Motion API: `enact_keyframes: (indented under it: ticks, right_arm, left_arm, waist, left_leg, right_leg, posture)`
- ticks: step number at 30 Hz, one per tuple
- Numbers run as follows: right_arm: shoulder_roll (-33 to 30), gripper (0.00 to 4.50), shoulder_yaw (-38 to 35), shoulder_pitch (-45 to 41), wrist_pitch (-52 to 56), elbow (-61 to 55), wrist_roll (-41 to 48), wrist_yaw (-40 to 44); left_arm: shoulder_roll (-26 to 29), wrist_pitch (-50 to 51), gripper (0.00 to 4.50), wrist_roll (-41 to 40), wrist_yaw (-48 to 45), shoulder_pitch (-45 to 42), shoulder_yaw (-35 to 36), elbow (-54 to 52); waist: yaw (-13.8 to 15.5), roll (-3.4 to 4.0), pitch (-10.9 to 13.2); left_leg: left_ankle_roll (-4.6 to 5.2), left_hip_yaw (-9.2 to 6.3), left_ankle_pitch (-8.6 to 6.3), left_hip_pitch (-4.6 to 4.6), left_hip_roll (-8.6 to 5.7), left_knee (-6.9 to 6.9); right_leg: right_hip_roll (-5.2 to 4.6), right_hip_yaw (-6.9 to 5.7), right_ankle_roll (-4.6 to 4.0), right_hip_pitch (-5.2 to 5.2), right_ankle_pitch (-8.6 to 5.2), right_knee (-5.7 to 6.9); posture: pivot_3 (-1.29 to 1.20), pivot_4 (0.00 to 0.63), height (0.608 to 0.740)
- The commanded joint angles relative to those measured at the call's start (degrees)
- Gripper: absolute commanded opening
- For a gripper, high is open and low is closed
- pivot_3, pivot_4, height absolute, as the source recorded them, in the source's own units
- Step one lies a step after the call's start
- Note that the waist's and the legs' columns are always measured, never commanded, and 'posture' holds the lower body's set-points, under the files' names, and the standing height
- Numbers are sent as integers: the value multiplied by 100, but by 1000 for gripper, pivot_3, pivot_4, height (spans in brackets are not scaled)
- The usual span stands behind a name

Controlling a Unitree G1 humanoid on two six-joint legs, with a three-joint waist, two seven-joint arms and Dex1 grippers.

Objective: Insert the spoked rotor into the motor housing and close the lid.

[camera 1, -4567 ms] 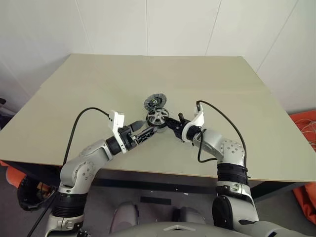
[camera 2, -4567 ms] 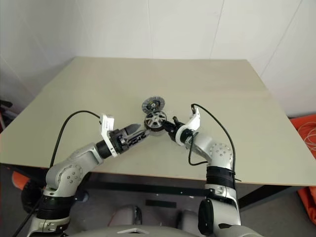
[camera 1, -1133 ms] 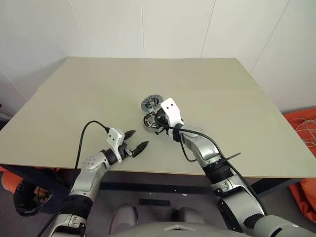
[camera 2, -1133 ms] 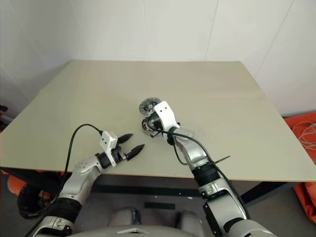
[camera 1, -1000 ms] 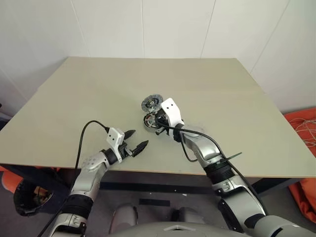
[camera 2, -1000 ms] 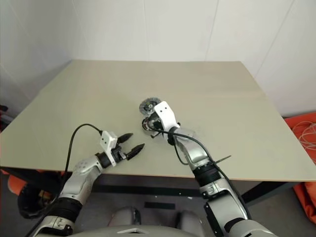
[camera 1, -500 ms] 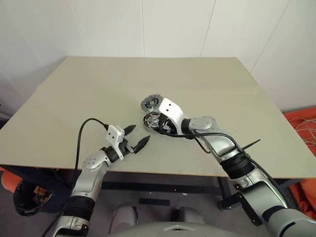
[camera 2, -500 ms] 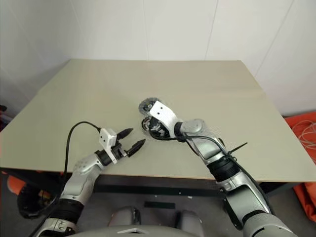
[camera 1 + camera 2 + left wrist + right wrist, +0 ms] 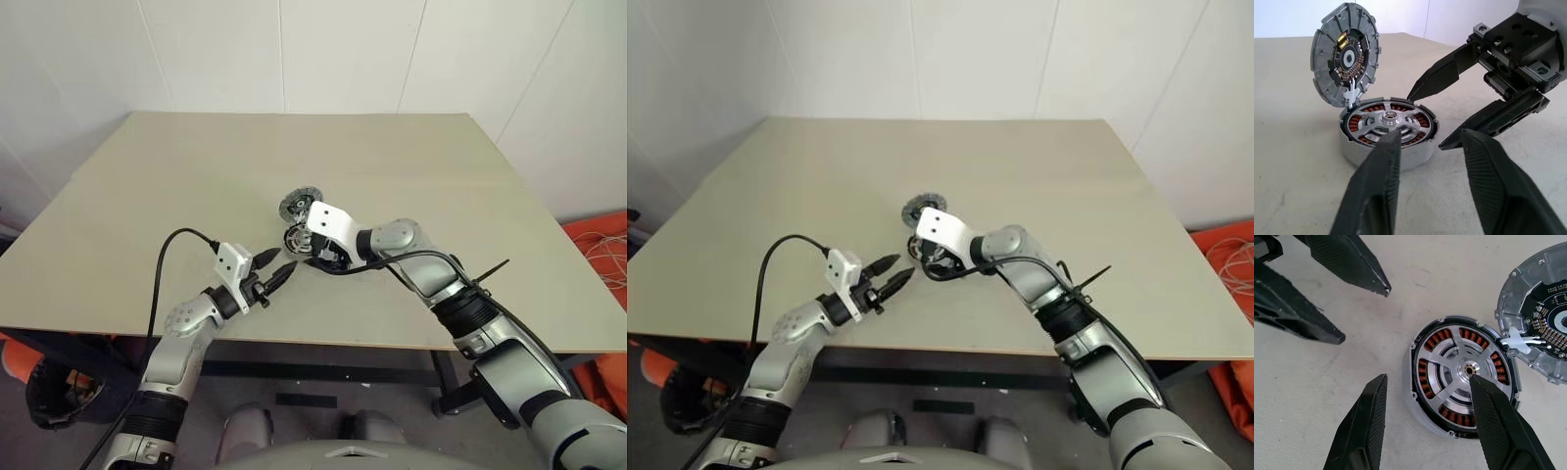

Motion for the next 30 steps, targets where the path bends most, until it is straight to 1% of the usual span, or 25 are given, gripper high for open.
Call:
enact_keyframes:
  ticks: [1,3,11,17,20,25,27,30]
  right_arm:
    - [23,3021,-76,-176,-186,41,-65,57]
    - [7,3021,-51,-183,-223,71,-97,125]
    - [-5,3021,78,-182,-322,154,-267,444]
    - [131,3021,134,-419,-578,672,-436,549]
    - [221,2387,133,-538,-722,977,-505,581]
    - [318,615,117,-697,-950,1386,-613,613]
    - [342,12,106,-729,-1007,1460,-641,632]
    - [387,12,102,-794,-1059,1541,-667,658]
  left_arm:
    - [40,-310,841,-19,-118,-120,144,222]
    - [74,-497,222,48,-191,-150,159,444]
    - [99,-1016,222,85,-425,-176,213,920]
    - [98,-1162,222,69,-497,-187,231,1070]
    - [87,-1208,189,55,-525,-190,246,1143]
    - [73,-1283,189,23,-589,-205,296,1281]
    - [64,-1303,189,23,-606,-206,308,1310]
    - [46,-1316,189,13,-619,-207,327,1334]
  waist:
    - [0,0,0]
    - [1,-1,0]
    - [3,-1,1]
    - [1,-2,1]
    - [-2,-2,1]
    - [-1,-2,1]
    - [0,-4,2]
    - [0,-5,3]
  left_leg:
    - [1,0,0,0,0,0]
    - [1,0,-1,0,0,0]
    - [2,0,-1,1,1,0]
    - [2,0,-1,1,1,0]
    - [2,1,-1,2,2,0]
    - [5,2,-3,1,1,0]
    - [5,2,-3,1,2,0]
    - [4,3,-3,3,2,0]
  right_leg:
    - [0,0,-1,0,1,0]
    - [0,0,1,0,-1,0]
    - [0,0,1,1,0,0]
    - [0,0,-7,1,4,0]
    - [0,0,-8,0,4,1]
    - [0,0,-24,0,12,0]
    - [0,0,-26,0,12,0]
    - [0,0,-22,1,10,1]
  posture:
    - [0,0,740]
    - [0,0,740]
    - [0,0,740]
    - [0,0,740]
    - [0,0,740]
    - [0,0,740]
    - [0,0,740]
    - [0,0,740]
